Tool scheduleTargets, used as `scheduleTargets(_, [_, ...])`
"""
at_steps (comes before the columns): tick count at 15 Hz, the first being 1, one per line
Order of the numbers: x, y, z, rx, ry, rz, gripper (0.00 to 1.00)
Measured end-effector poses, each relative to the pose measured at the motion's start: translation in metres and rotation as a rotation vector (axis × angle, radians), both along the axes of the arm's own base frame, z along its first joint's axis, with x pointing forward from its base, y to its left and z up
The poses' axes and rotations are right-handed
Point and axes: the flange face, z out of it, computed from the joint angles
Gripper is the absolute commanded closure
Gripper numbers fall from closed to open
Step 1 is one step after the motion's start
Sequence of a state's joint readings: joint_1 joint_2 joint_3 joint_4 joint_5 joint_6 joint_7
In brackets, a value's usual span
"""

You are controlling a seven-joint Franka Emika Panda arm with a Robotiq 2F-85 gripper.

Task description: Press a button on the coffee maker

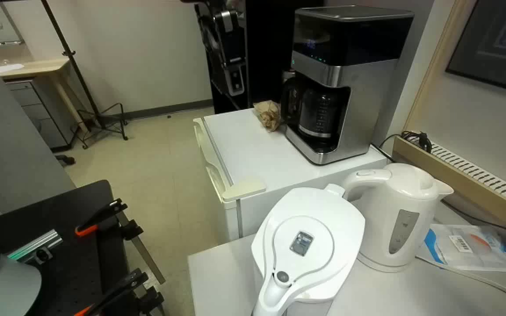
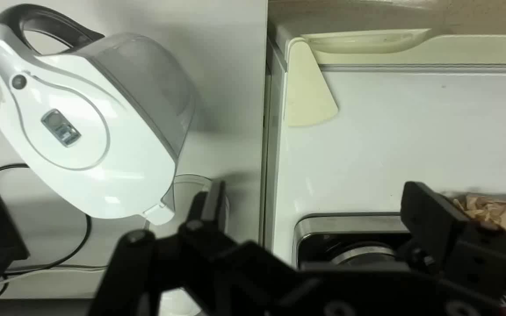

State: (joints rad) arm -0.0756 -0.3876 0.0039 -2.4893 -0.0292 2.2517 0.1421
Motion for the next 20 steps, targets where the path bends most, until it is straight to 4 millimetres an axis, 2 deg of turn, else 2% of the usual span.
scheduleTargets(12, [0.000,0.001,0.000,-0.011,0.000,0.008,0.00])
scheduleTargets(15, [0.005,0.010,0.003,-0.062,-0.004,0.040,0.00])
scheduleTargets(18, [0.016,0.028,0.006,-0.143,-0.025,0.073,0.00])
scheduleTargets(19, [0.021,0.035,0.007,-0.171,-0.036,0.084,0.25])
scheduleTargets(20, [0.026,0.041,0.008,-0.198,-0.048,0.095,0.26])
